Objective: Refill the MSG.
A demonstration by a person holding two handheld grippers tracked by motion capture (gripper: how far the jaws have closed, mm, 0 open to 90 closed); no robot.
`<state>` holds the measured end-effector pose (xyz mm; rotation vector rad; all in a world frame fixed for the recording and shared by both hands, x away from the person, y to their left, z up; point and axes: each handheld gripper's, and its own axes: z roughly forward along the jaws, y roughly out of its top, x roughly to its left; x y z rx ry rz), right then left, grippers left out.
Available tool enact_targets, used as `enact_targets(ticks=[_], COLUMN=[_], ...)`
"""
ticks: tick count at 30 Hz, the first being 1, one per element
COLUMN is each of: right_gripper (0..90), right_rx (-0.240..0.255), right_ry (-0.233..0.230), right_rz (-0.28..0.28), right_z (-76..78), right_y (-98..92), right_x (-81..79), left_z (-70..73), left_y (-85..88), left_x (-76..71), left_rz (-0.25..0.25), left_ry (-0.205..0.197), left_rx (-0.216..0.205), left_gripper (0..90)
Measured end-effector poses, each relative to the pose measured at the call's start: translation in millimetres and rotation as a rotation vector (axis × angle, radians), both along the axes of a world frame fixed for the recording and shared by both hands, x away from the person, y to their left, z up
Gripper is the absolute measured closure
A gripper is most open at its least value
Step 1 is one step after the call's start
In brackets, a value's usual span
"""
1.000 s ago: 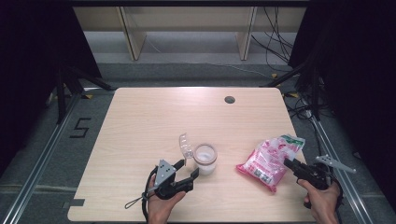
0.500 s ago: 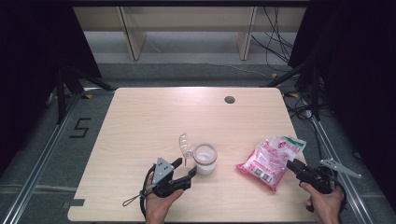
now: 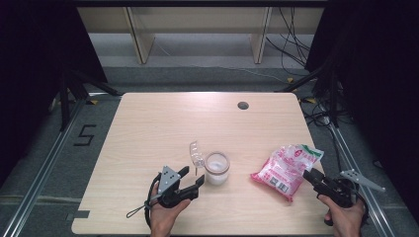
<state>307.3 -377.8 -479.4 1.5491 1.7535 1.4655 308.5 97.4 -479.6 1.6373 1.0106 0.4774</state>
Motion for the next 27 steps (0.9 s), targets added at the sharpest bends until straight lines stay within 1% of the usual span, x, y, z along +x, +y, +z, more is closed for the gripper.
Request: enact_targets(ticks=[1, 2, 3, 4, 5, 6, 7, 8, 9, 10, 11, 12, 13, 14, 15, 16, 17, 18, 19, 20, 21, 22, 23, 24, 25, 26, 27], right_gripper=[57.6, 57.0, 56.4, 55.5, 54.6, 54.1, 53.6, 53.3, 52.6, 51.8, 51.2, 51.3, 51.3, 51.3, 51.2, 51.2, 51.0, 50.5, 50.3, 50.2, 50.3, 50.2, 49.8, 49.4, 49.0, 48.8, 48.7], right_rx=[0.015, 0.009, 0.022, -0.002, 0.020, 0.016, -0.001, 0.010, -0.019, -0.028, -0.002, -0.006, 0.002, -0.002, -0.017, -0.010, -0.009, -0.020, -0.020, -0.020, -0.015, -0.033, -0.046, -0.050, -0.061, -0.030, -0.022], right_ry=[0.003, -0.010, -0.002, -0.004, -0.008, -0.016, -0.023, -0.018, -0.032, -0.008, -0.008, -0.038, -0.025, -0.029, -0.035, -0.041, -0.036, -0.022, -0.011, -0.052, -0.023, -0.042, -0.055, -0.041, -0.022, -0.009, -0.017], right_rz=[0.009, 0.024, 0.019, 0.036, 0.035, 0.045, 0.051, 0.058, 0.070, 0.066, 0.068, 0.079, 0.080, 0.080, 0.101, 0.096, 0.100, 0.103, 0.105, 0.120, 0.122, 0.130, 0.132, 0.142, 0.144, 0.140, 0.147], right_z=[0.7, 0.5, 1.4, 2.1, 2.7, 2.8, 3.0, 3.4, 3.5, 5.2, 5.0, 3.6, 4.3, 4.5, 5.0, 5.0, 5.8, 6.7, 7.6, 5.9, 7.6, 6.8, 6.7, 6.7, 7.5, 7.4, 7.1], right_y=[1.8, 2.8, 6.5, 6.9, 10.3, 11.8, 12.5, 14.4, 13.7, 14.9, 17.3, 18.0, 20.2, 21.9, 22.0, 24.4, 26.4, 27.9, 29.8, 31.0, 32.9, 33.0, 33.7, 35.4, 36.2, 39.1, 40.2], right_x=[-0.9, -1.3, -2.3, -3.4, -4.1, -4.4, -5.2, -6.0, -6.4, -8.3, -9.2, -8.5, -10.1, -11.1, -11.7, -12.8, -14.1, -15.9, -17.5, -16.2, -18.8, -18.3, -18.0, -19.0, -20.3, -22.7, -22.4], left_z=[0.1, -0.2, -0.2, -0.1, 0.3, 0.4, 0.7, 0.8, 1.0, 1.1, 1.5, 1.7, 1.4, 1.8, 1.6, 1.8, 2.7, 3.4, 3.9, 4.3, 4.3, 4.7, 5.3, 5.6, 5.9, 6.4, 7.1], left_y=[0.1, 0.0, 0.1, 0.5, 0.8, 0.6, 1.6, 1.7, 2.8, 3.4, 4.4, 5.2, 5.3, 6.5, 7.4, 8.0, 8.6, 9.1, 9.7, 10.0, 10.2, 10.6, 11.4, 12.5, 13.0, 13.6, 14.5], left_x=[0.3, 1.0, 1.4, 2.0, 2.1, 2.2, 2.6, 2.7, 3.1, 3.4, 3.8, 4.1, 5.0, 5.0, 6.1, 6.4, 6.1, 6.2, 6.4, 6.5, 7.0, 6.8, 6.9, 7.6, 8.0, 8.3, 9.2], left_rz=[0.001, -0.002, -0.001, -0.003, -0.002, 0.003, -0.001, 0.006, 0.005, 0.007, 0.005, 0.010, 0.010, 0.015, 0.007, 0.010, 0.016, 0.017, 0.016, 0.017, 0.013, 0.014, 0.014, 0.011, 0.013, 0.013, 0.009], left_ry=[-0.001, -0.004, -0.003, -0.005, -0.003, 0.001, 0.001, 0.004, 0.003, 0.003, 0.002, 0.001, -0.003, 0.003, -0.001, -0.001, 0.004, 0.003, 0.001, 0.001, -0.001, 0.001, 0.002, 0.000, 0.000, 0.000, -0.007], left_rx=[-0.001, -0.006, -0.004, 0.002, 0.010, 0.005, 0.012, 0.009, 0.017, 0.017, 0.020, 0.017, 0.006, 0.014, 0.013, 0.015, 0.022, 0.023, 0.026, 0.027, 0.023, 0.025, 0.037, 0.047, 0.047, 0.049, 0.057], left_gripper=[36.6, 36.4, 36.3, 36.3, 36.3, 36.3, 36.3, 36.3, 36.3, 36.3, 36.3, 36.4, 36.5, 36.5, 36.5, 36.7, 37.0, 37.3, 37.4, 37.9, 38.2, 39.3, 40.2, 40.3, 40.8, 41.8, 42.8])
